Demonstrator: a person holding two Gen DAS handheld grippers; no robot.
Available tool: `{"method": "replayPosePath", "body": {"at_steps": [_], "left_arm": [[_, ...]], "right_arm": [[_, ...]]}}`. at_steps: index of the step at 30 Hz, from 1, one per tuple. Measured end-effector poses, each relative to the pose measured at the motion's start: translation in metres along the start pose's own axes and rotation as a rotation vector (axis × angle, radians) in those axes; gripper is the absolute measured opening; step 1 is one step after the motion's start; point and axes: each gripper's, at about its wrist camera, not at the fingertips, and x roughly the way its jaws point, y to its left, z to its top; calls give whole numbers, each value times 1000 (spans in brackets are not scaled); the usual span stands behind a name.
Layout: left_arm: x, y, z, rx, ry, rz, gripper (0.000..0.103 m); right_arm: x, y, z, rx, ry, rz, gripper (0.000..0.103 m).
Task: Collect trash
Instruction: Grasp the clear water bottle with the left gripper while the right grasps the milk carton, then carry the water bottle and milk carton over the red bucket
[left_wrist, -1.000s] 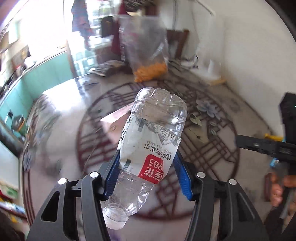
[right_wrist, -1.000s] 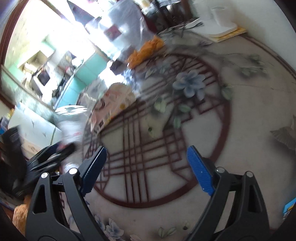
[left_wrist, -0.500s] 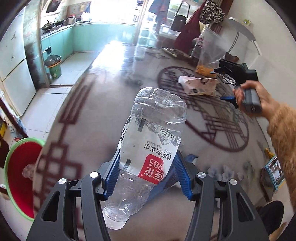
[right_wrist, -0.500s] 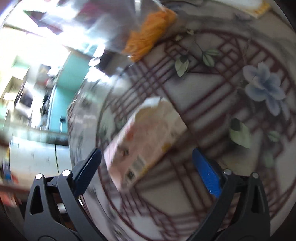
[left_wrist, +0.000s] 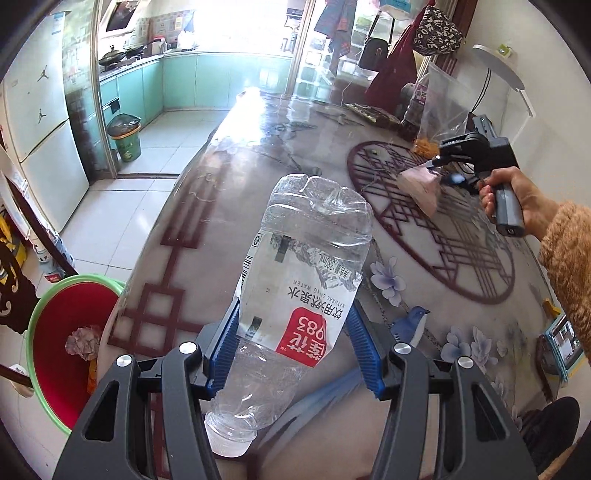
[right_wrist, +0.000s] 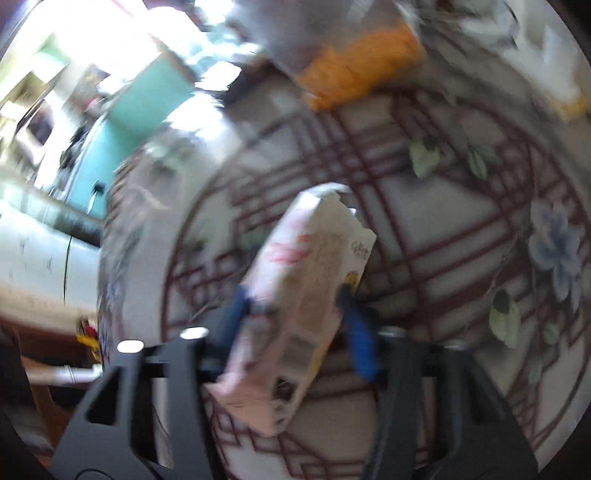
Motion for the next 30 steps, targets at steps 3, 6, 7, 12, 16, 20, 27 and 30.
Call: {"method": "replayPosePath", "body": {"at_steps": [3, 6, 7, 12, 16, 20, 27, 30], "left_arm": [[-9, -5, -3, 23, -12, 1, 54], [-21, -8, -6, 27, -18, -5, 54], [-24, -9, -7, 30, -21, -6, 54], [-42, -14, -18, 48, -19, -5, 54], [-52, -17, -26, 47, -13, -9, 54], [-63, -22, -31, 59, -27, -6, 54], [-84, -20, -34, 63, -62, -4, 54], [-88, -16, -35, 57, -66, -7, 54]], "right_arm": [[-33, 8, -24, -84, -11, 65, 22], [-70, 5, -59, -128, -22, 155, 21], [-81, 6, -69, -140, -26, 176, 21], [-143, 8, -141, -247, -92, 153, 21], [-182, 14, -192, -289, -145, 135, 21], [-202, 31, -225, -331, -180, 137, 21], [-228, 68, -256, -432, -237, 138, 21], [-237, 79, -263, -452, -253, 134, 21]]}}
